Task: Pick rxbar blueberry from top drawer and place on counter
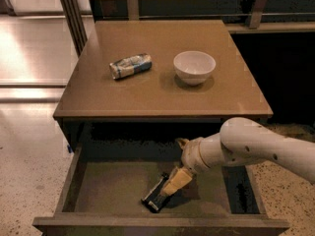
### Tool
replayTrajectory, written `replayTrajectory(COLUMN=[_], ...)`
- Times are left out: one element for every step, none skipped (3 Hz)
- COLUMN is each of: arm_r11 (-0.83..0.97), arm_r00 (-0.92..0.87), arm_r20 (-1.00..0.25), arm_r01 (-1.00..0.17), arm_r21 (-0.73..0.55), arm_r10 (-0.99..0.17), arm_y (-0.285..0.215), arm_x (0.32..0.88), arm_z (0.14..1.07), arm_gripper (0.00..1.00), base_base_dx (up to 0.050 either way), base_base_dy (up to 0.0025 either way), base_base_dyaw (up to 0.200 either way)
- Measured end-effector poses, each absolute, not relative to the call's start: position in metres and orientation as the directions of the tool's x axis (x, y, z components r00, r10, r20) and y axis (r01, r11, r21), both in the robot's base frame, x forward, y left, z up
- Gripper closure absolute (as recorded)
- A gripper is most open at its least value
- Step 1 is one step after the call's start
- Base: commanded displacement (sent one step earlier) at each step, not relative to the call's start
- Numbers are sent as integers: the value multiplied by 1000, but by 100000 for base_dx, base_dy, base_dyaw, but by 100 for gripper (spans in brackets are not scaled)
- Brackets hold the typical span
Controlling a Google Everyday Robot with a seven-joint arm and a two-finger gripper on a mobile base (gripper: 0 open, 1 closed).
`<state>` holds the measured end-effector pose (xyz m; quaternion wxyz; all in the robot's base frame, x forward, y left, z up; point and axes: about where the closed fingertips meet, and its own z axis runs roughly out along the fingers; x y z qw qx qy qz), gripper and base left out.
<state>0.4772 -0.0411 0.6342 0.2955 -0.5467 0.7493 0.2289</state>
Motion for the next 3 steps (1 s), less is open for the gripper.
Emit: replayTrajectory(arm_r11=[298,338,429], arm_r00=[-240,-275,-332], arm_r20=[-682,-677,-680], arm_r01=[-954,-940,-903], arm_r21=[34,41,28], arm_r10=[-691,-683,-654], arm_y=[-47,-50,-49], arm_x=[477,467,454], arm_z=[617,610,617], arm_gripper=[0,0,0], base_base_dx=[0,0,0], base_base_dy=[0,0,0], base_base_dyaw=[0,0,0])
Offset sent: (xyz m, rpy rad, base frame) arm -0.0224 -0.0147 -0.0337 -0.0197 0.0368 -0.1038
